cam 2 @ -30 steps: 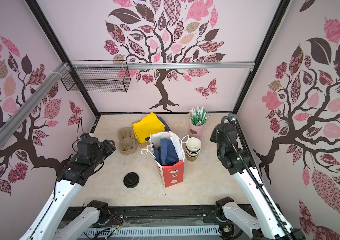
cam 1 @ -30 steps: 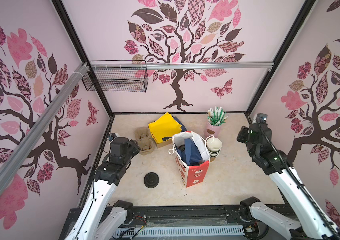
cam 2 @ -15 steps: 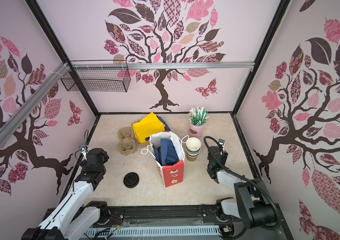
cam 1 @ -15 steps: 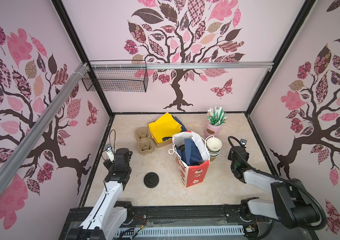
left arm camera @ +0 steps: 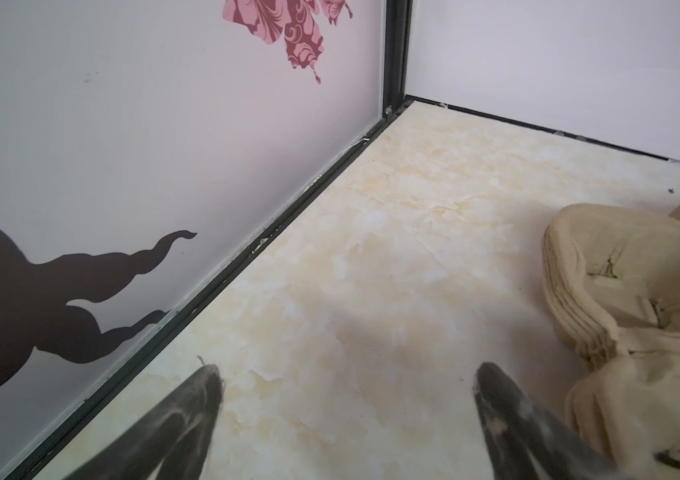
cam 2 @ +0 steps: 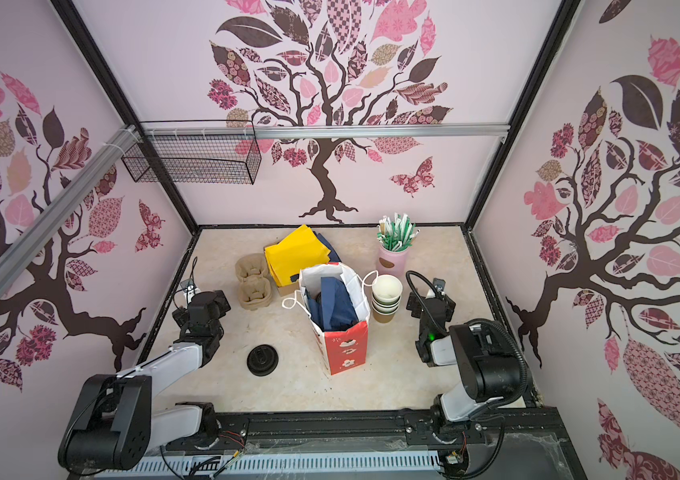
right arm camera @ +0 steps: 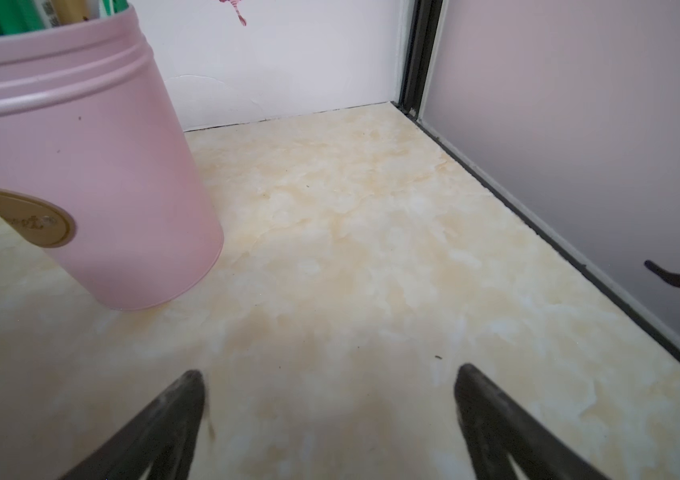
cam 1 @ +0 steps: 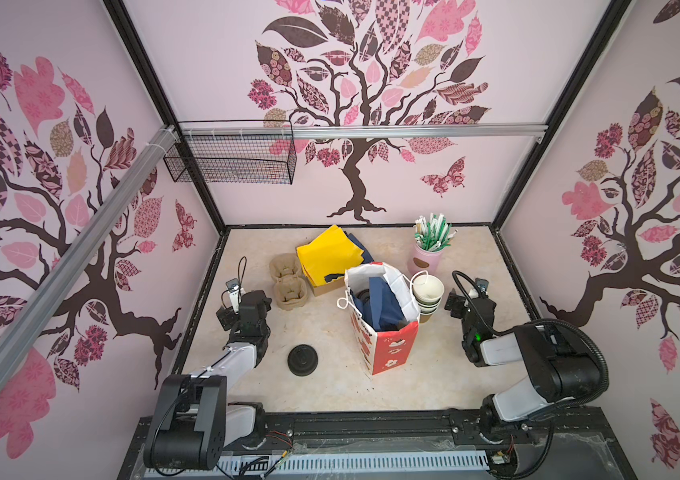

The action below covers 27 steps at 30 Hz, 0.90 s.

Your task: Pack the takeout coffee

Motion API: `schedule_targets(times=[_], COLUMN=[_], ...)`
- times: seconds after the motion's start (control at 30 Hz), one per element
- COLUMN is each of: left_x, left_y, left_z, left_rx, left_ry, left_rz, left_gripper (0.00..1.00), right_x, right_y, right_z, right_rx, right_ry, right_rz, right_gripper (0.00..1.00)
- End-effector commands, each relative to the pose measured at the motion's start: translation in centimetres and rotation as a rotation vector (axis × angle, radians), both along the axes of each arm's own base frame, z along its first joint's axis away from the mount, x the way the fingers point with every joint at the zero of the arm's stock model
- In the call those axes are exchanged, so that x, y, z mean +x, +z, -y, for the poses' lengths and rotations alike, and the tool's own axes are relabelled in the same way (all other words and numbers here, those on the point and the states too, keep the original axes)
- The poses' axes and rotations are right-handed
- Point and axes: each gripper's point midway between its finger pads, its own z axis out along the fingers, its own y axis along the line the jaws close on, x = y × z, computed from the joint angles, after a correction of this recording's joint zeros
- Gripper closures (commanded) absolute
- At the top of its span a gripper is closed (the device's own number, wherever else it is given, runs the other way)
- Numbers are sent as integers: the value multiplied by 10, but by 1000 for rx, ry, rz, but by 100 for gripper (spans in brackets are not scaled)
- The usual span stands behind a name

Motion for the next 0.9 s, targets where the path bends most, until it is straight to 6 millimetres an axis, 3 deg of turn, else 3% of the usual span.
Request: schedule_targets(times=[0.0, 0.3, 0.4, 0.47, 0.87], left_x=[11, 39, 54, 53, 55], left_y=[13, 5, -7, -14, -16], left_z=[3, 22, 40, 37, 36], left_rx=[46, 34, 25, -1, -14], left_ry=[-48, -172, -280, -290, -299], left_rz=[82, 164, 84, 106, 101], left_gripper=[3, 4, 4, 3, 3], right_x=[11, 11, 11, 11, 12], right_y=[29, 30, 30, 29, 29], right_z=[-5, -4, -4, -4, -5], right_rx=[12, 8, 8, 8, 10], right_ry=[30, 26, 26, 26, 32], right_rz=[124, 124, 123, 123, 117], right_gripper=[0, 0, 0, 0, 0])
